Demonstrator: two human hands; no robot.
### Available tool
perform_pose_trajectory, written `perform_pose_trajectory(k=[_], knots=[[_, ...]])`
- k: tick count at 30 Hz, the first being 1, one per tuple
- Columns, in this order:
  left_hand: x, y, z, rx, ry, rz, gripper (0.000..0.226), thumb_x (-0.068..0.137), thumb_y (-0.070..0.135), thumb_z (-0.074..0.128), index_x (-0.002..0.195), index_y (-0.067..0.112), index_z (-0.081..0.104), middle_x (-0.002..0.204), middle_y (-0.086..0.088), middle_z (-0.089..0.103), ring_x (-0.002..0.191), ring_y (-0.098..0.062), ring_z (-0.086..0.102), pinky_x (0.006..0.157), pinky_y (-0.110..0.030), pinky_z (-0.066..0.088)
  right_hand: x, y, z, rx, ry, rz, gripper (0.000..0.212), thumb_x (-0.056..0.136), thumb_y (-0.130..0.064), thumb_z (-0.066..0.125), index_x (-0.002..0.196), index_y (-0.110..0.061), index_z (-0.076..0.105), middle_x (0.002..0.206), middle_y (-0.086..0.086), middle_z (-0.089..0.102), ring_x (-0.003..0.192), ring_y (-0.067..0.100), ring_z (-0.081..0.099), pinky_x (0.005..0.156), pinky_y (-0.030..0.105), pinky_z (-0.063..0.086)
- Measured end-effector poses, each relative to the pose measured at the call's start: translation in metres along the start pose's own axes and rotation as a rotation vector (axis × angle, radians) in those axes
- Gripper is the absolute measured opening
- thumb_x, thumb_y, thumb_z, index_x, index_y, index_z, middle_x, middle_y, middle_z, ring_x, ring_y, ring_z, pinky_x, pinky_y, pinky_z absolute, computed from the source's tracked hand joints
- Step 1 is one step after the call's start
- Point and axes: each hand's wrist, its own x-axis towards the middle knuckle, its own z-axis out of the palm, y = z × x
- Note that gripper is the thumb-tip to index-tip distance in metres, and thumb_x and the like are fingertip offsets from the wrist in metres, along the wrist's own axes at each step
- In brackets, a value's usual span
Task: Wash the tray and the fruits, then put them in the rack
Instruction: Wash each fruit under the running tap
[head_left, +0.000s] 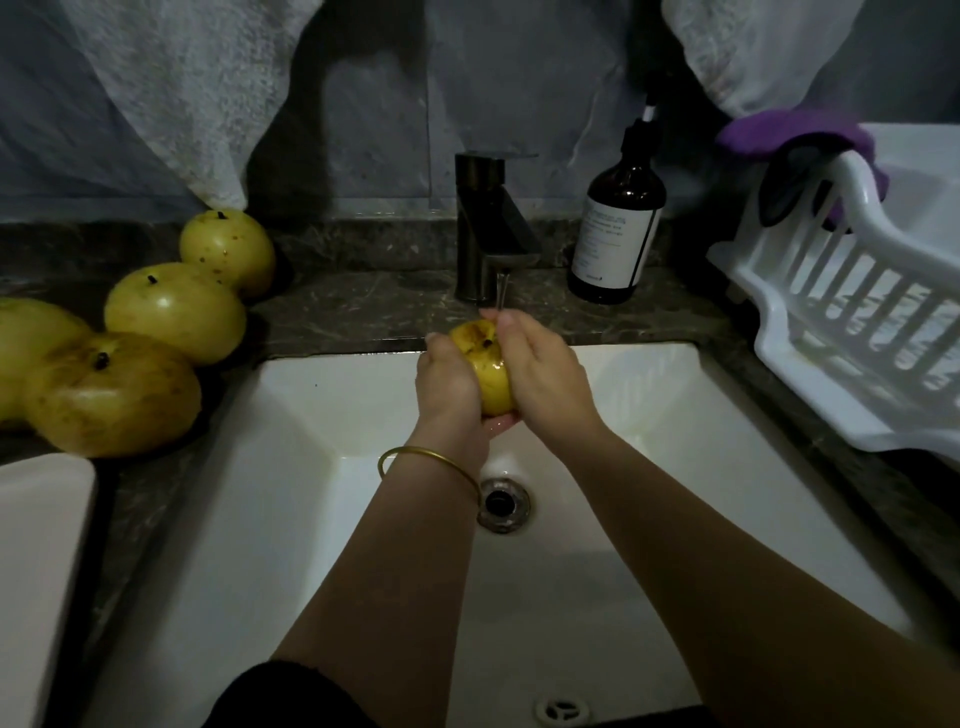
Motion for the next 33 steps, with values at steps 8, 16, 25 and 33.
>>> perform_pose_trajectory(k=[8,16,25,33], knots=[[0.004,0.0,0.002,0.024,0.054,0.165,0.049,0.099,0.053,0.025,0.137,0.024,0.037,0.125,-0.012,0.053,0.106,-0.031,0.056,0.066,-0.039,0.051,0.0,-0.001,0.01,-0.03,-0.049,0.066,0.062,0.086,-0.067,0.044,0.128,-0.022,0.042,0.121,0.001,0.056,0.105,0.022,0.058,0.09,0.051,0.05],[0.0,-0.001,0.004,0.0,0.032,0.123,0.045,0.101,0.05,0.024,0.137,0.026,0.037,0.129,-0.012,0.048,0.108,-0.033,0.054,0.056,-0.038,0.048,-0.001,-0.001,0.0,-0.115,0.036,0.03,0.04,0.103,-0.04,0.026,0.131,-0.025,0.051,0.119,-0.002,0.058,0.109,0.016,0.051,0.098,0.035,0.035],[0.003,0.002,-0.002,-0.052,0.02,-0.015,0.055,0.095,0.059,0.03,0.134,0.023,0.045,0.124,-0.014,0.054,0.103,-0.034,0.058,0.06,-0.042,0.054,0.002,0.0,0.002,-0.081,-0.066,-0.06,0.041,0.093,-0.047,0.05,0.133,-0.037,0.046,0.131,-0.001,0.051,0.114,0.019,0.051,0.099,0.045,0.044],[-0.004,0.0,0.004,0.152,0.011,0.243,0.045,0.098,0.053,0.028,0.133,0.029,0.043,0.122,-0.008,0.053,0.105,-0.03,0.056,0.07,-0.043,0.054,0.001,-0.001,-0.003,0.058,0.054,-0.054,0.016,0.095,-0.042,0.05,0.105,-0.029,0.048,0.096,-0.009,0.055,0.098,0.017,0.057,0.088,0.046,0.05]])
